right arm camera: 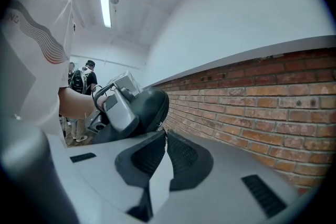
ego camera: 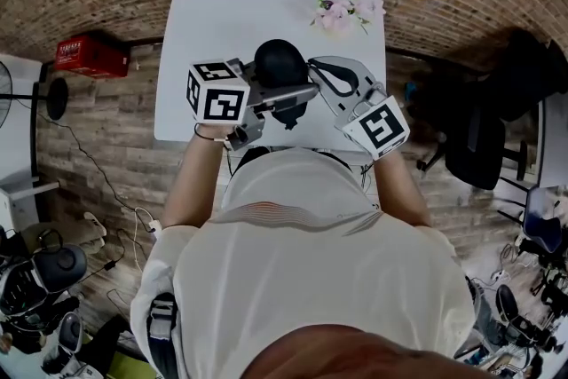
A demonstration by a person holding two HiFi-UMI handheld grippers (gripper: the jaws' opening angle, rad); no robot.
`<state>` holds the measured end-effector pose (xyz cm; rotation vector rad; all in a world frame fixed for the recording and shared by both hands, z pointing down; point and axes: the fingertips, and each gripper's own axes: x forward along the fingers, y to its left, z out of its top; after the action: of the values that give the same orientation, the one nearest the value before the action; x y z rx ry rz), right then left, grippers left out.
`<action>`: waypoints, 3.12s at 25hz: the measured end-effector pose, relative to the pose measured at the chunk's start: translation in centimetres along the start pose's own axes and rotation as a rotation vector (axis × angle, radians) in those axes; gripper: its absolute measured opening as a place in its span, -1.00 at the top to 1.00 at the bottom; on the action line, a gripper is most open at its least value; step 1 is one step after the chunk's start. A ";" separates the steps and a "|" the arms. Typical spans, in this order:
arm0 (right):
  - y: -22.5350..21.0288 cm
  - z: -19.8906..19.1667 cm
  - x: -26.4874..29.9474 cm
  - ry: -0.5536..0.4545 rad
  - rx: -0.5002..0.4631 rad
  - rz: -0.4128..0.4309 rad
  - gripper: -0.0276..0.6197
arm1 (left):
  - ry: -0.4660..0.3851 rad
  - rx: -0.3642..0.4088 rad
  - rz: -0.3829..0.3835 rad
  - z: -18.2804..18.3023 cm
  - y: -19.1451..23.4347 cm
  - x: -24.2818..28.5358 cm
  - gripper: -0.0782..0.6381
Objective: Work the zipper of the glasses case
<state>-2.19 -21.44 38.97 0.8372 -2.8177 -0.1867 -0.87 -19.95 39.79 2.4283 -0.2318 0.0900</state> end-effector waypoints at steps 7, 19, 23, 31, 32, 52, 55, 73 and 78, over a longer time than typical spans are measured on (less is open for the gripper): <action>-0.4 -0.3 0.1 0.026 -0.015 -0.014 0.72 | 0.176 0.067 0.049 -3.1 0.7 0.6 0.06; 0.1 -1.5 0.1 0.130 -0.188 -0.018 0.70 | 0.499 0.197 0.155 -8.2 3.1 0.2 0.06; 0.6 -1.9 0.2 0.169 -0.268 -0.009 0.70 | 0.618 0.226 0.175 -9.7 3.8 -0.3 0.06; 1.7 -3.9 0.4 0.235 -0.393 0.002 0.70 | 0.830 0.312 0.289 -12.3 6.1 -1.3 0.05; 1.9 -4.0 0.4 0.243 -0.413 0.007 0.70 | 0.858 0.323 0.303 -12.5 6.4 -1.4 0.05; 1.4 -4.5 0.4 0.271 -0.312 0.013 0.63 | 0.741 0.334 0.359 -12.4 7.7 -1.0 0.05; -1.4 -3.5 -0.3 0.230 -0.174 -0.081 0.64 | 0.542 0.348 0.444 -8.8 8.3 -1.4 0.05; -12.1 -3.3 -7.7 0.009 0.312 -0.538 0.75 | -0.521 0.449 0.938 5.9 6.0 -16.3 0.05; -11.9 -2.8 -7.5 0.012 0.283 -0.549 0.75 | -0.525 0.461 0.939 6.1 6.0 -16.2 0.05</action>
<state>10.81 -27.39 38.47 1.6539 -2.5669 0.1462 -17.92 -26.02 36.90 2.5127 -1.7279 -0.0955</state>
